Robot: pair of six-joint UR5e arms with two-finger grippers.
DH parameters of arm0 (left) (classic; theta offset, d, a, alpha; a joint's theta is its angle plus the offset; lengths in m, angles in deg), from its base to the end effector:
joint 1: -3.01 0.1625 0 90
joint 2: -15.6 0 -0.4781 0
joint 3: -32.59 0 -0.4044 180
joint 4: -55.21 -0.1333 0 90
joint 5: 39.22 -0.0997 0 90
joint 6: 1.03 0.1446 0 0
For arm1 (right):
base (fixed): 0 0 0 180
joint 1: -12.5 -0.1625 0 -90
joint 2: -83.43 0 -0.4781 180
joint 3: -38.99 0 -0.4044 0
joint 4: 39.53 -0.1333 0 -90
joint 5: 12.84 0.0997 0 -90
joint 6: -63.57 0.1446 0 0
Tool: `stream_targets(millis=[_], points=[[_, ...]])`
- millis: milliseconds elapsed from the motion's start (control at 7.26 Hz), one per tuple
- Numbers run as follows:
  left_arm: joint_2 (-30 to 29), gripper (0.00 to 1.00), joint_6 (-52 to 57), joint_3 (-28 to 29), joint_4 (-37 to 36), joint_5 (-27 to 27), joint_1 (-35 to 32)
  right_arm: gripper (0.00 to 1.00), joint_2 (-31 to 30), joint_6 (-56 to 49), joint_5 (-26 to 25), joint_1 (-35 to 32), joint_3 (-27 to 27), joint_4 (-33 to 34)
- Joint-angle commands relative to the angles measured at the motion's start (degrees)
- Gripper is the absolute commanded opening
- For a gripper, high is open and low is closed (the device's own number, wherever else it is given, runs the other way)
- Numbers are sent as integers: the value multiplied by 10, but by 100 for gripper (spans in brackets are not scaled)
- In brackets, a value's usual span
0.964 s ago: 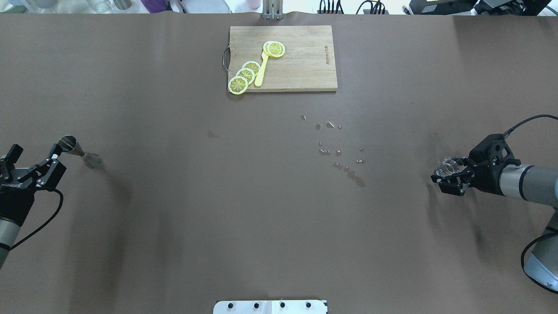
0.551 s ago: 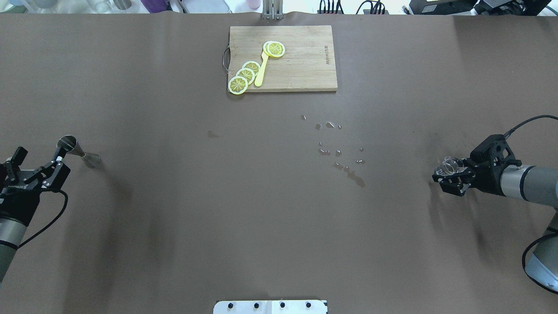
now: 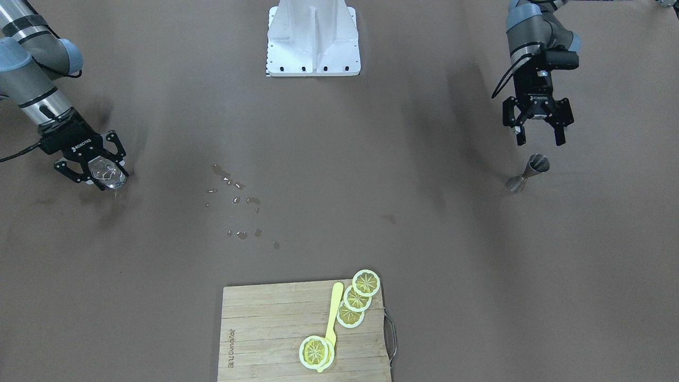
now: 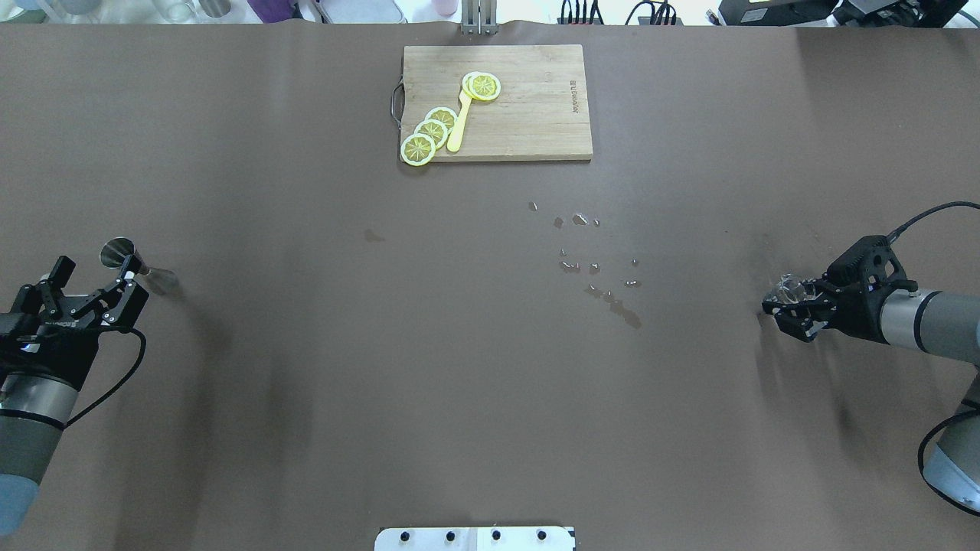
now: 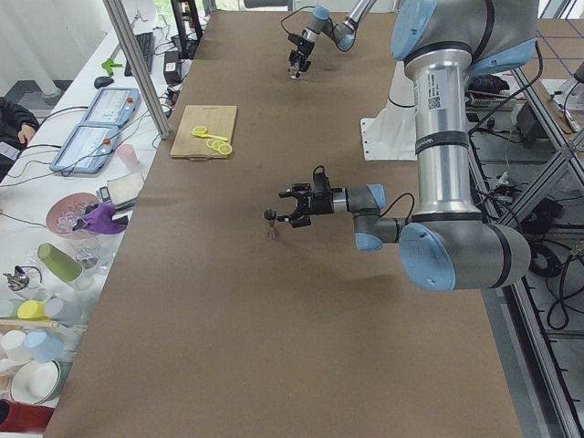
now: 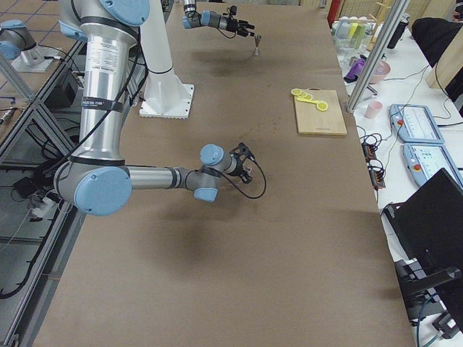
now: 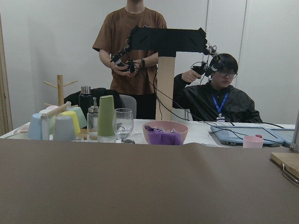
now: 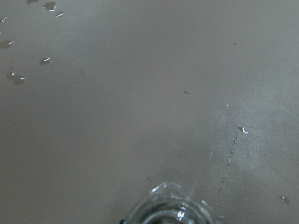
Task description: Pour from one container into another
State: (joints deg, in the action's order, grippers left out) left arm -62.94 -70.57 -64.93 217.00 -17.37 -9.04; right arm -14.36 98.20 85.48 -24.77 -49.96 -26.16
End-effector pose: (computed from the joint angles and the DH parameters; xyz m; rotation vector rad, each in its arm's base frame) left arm 0.3313 -0.3443 0.5868 1.2783 0.6965 -0.5805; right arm -0.3338 -0.3952 0.6601 0.7705 -0.9136 -0.3635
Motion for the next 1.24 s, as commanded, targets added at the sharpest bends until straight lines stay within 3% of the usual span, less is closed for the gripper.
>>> stream_targets(millis=[0, 413, 826, 1102], points=[[-13, 97, 0, 20, -1, 0, -3, 44, 1, 0, 0, 0, -1, 0], [-20, 97, -12, 36, 0, 0, -5, 0, -2, -11, 4, -1, -5, 0], [-44, 97, -13, 75, -1, 0, -15, 0, 0, -112, 26, -16, -15, 6], [-53, 97, -14, 88, -1, 0, -18, 0, 8, -114, 127, -67, -22, 13]])
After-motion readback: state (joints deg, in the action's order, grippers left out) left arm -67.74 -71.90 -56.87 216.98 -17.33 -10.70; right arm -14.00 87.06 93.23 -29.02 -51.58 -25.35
